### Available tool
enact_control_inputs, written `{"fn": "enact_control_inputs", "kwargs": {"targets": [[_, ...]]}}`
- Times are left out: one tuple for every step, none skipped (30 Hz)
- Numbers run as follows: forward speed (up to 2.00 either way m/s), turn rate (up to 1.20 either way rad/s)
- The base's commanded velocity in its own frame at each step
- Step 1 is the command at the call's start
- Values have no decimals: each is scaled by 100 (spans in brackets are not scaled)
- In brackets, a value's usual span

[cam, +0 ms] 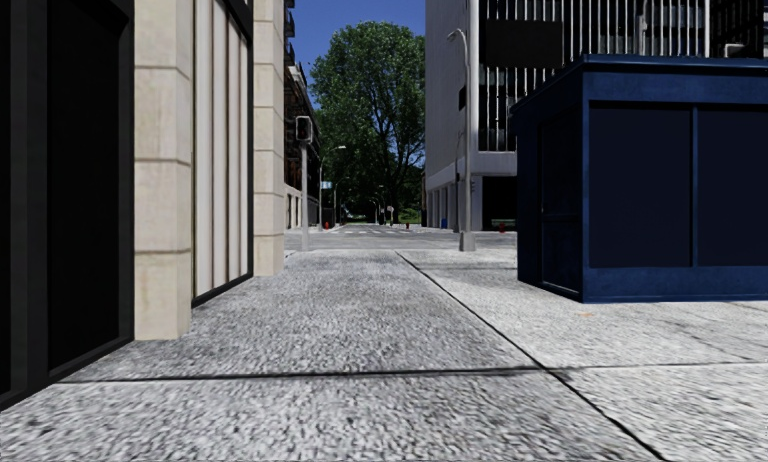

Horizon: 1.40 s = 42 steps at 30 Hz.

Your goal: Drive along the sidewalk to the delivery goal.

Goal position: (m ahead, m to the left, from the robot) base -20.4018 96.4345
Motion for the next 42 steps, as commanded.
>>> {"fn": "enact_control_inputs", "kwargs": {"targets": [[200,0],[200,0],[200,0],[200,0],[200,0],[200,0],[200,0],[200,0],[200,0],[200,0],[200,0],[200,0],[200,0],[200,0],[200,0],[200,0],[200,0],[200,0],[200,0],[200,0],[200,0],[200,0],[200,0],[200,0],[200,0],[200,0],[200,0],[200,0],[200,0],[200,0],[200,0],[200,0],[200,0],[200,0],[200,0],[200,0],[200,0],[200,0],[200,0],[200,0],[200,0],[200,0]]}}
